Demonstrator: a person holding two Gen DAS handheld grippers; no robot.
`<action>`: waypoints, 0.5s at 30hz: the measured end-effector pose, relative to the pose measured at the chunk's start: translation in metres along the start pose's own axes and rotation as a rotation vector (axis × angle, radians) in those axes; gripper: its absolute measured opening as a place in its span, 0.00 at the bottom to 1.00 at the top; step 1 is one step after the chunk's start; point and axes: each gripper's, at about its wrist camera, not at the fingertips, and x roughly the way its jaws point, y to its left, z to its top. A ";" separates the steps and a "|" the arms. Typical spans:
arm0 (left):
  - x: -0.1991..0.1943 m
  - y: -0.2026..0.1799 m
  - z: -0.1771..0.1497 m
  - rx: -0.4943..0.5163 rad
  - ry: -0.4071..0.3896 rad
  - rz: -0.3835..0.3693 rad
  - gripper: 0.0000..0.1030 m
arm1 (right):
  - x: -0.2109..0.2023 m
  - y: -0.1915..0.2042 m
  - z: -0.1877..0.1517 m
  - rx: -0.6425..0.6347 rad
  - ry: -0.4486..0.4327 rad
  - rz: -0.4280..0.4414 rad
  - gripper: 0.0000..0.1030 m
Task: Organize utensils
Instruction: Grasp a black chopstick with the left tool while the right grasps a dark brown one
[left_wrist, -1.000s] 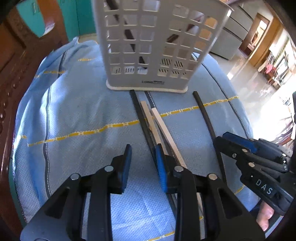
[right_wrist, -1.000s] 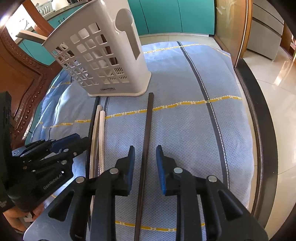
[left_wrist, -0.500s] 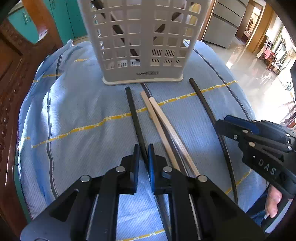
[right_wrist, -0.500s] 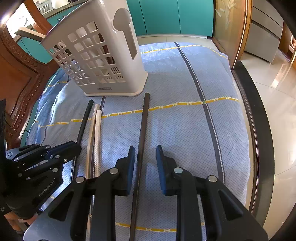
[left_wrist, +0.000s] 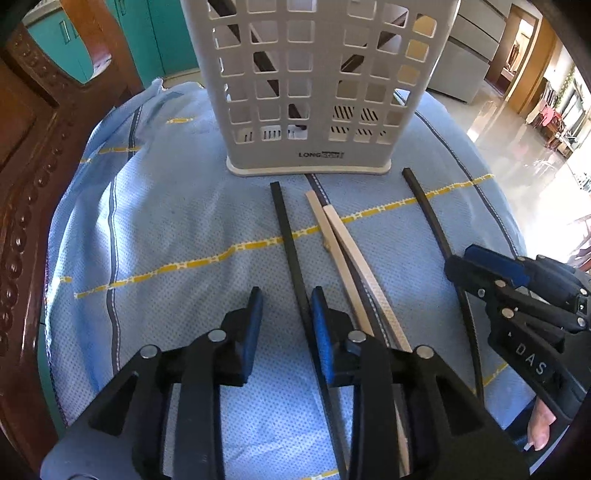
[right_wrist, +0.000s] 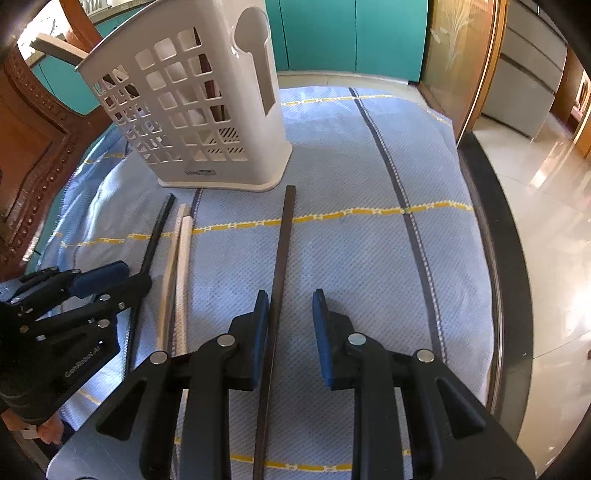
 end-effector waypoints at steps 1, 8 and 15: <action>0.000 0.000 0.001 0.001 -0.003 0.006 0.30 | 0.000 0.001 0.000 -0.005 -0.002 -0.007 0.24; 0.003 -0.002 0.002 0.000 -0.008 0.014 0.32 | 0.002 0.005 0.000 -0.028 -0.010 -0.030 0.27; 0.003 0.000 0.002 0.000 -0.006 0.014 0.34 | 0.002 0.004 0.000 -0.031 -0.014 -0.036 0.27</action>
